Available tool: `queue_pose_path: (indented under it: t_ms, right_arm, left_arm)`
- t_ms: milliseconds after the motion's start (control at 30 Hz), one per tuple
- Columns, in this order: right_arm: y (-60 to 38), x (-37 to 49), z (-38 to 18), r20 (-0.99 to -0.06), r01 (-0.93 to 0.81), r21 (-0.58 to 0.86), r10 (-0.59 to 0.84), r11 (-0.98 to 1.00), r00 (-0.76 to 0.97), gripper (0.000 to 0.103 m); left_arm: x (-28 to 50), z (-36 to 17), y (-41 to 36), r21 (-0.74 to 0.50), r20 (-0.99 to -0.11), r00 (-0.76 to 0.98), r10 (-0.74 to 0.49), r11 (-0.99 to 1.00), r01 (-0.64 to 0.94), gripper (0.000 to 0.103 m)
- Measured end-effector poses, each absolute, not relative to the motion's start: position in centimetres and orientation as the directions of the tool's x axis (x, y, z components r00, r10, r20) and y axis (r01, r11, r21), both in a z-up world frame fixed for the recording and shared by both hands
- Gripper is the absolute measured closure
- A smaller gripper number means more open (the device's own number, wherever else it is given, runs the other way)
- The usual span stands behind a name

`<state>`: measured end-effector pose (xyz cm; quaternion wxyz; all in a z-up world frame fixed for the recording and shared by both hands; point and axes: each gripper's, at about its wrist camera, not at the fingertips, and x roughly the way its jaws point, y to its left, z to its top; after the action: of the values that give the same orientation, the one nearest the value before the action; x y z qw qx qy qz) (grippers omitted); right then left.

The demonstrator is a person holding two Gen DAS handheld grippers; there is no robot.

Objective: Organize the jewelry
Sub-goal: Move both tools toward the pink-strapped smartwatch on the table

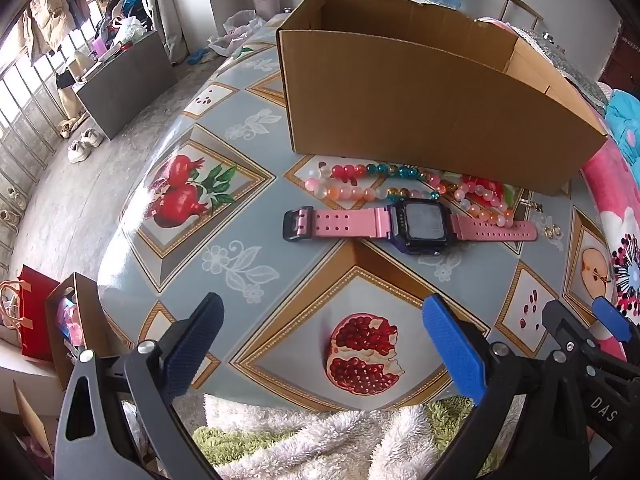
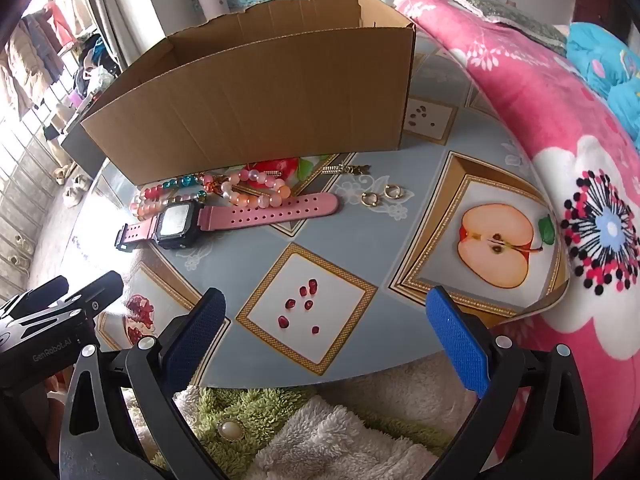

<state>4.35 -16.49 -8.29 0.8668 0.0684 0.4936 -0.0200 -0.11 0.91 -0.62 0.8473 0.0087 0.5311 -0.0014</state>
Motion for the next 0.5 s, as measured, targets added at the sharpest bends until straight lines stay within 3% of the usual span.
queue_pose_path:
  t_ms: [500]
  right_arm:
    - [-17.2, 5.2, -9.0, -0.868, 0.105, 0.097, 0.033, 0.99, 0.495, 0.007]
  left_arm:
    - [1.0, -2.4, 1.6, -0.002, -0.923, 0.384, -0.001, 1.0, -0.002, 0.005]
